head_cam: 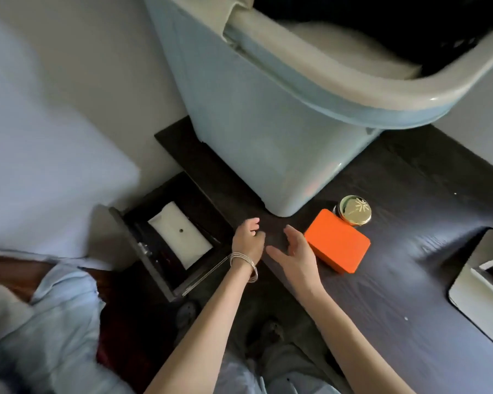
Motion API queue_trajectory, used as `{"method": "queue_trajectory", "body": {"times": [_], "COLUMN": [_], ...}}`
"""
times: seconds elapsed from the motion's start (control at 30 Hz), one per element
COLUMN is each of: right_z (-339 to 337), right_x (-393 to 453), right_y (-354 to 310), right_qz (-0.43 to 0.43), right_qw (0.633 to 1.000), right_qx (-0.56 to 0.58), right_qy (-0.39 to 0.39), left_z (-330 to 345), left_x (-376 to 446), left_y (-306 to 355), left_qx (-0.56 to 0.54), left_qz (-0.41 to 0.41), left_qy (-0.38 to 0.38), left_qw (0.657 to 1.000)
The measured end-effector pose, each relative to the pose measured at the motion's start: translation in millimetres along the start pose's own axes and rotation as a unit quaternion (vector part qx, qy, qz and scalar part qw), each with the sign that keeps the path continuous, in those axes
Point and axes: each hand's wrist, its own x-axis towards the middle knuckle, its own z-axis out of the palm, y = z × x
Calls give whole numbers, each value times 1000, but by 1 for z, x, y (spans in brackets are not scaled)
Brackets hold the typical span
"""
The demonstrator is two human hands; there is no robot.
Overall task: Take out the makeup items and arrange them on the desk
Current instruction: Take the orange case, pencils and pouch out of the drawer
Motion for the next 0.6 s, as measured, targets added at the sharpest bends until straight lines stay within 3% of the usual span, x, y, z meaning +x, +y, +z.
{"method": "queue_trajectory", "body": {"times": [0.2, 0.37, 0.6], "right_z": [89, 157, 221], "right_x": [11, 26, 58], "right_y": [-23, -35, -26], "right_qz": [4, 48, 90], "right_qw": [989, 981, 969], "right_qx": [-73, -84, -143], "right_qy": [-125, -170, -179], "left_z": [-90, -142, -164], "left_x": [17, 33, 62], "left_y": [-53, -91, -129], "left_qx": [2, -51, -89], "left_qz": [-78, -150, -205], "left_qy": [66, 86, 50], "left_qw": [995, 984, 974]}}
